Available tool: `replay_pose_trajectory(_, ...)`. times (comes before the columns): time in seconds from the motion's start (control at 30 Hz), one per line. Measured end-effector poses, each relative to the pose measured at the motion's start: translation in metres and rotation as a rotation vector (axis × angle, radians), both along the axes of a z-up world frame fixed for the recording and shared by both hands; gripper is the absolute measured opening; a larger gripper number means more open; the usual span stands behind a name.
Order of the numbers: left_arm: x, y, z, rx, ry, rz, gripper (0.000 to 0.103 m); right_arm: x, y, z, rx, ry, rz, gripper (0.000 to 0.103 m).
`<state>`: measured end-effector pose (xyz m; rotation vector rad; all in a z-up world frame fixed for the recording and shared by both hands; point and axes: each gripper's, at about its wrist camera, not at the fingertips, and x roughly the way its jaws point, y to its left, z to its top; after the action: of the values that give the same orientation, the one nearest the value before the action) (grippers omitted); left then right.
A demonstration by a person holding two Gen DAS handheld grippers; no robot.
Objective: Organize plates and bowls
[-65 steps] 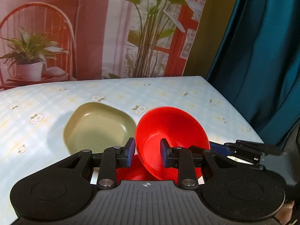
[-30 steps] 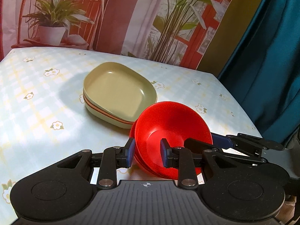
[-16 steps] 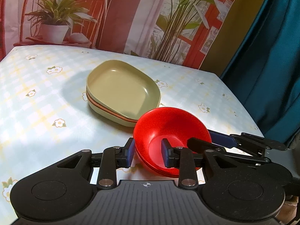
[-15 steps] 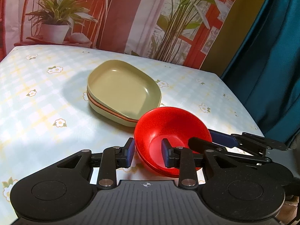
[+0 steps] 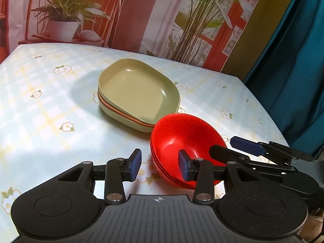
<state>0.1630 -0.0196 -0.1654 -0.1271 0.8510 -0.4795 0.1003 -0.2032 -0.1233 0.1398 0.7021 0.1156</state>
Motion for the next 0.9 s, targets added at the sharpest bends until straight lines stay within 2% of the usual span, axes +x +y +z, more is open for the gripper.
replay_pose_trajectory(0.27, 0.003, -0.006, -0.009, 0.004, 0.027, -0.021, 0.043, 0.009, -0.007, -0.020, 0.079, 0.066, -0.025, 0.049)
replay_pose_trajectory(0.53, 0.004, -0.010, -0.015, -0.009, 0.043, -0.041, 0.043, 0.012, -0.009, -0.027, 0.115, 0.081, -0.020, 0.047)
replay_pose_trajectory(0.9, 0.003, -0.010, -0.013, -0.031, 0.024, -0.046, 0.040, 0.011, -0.006, -0.027, 0.127, 0.078, 0.008, 0.031)
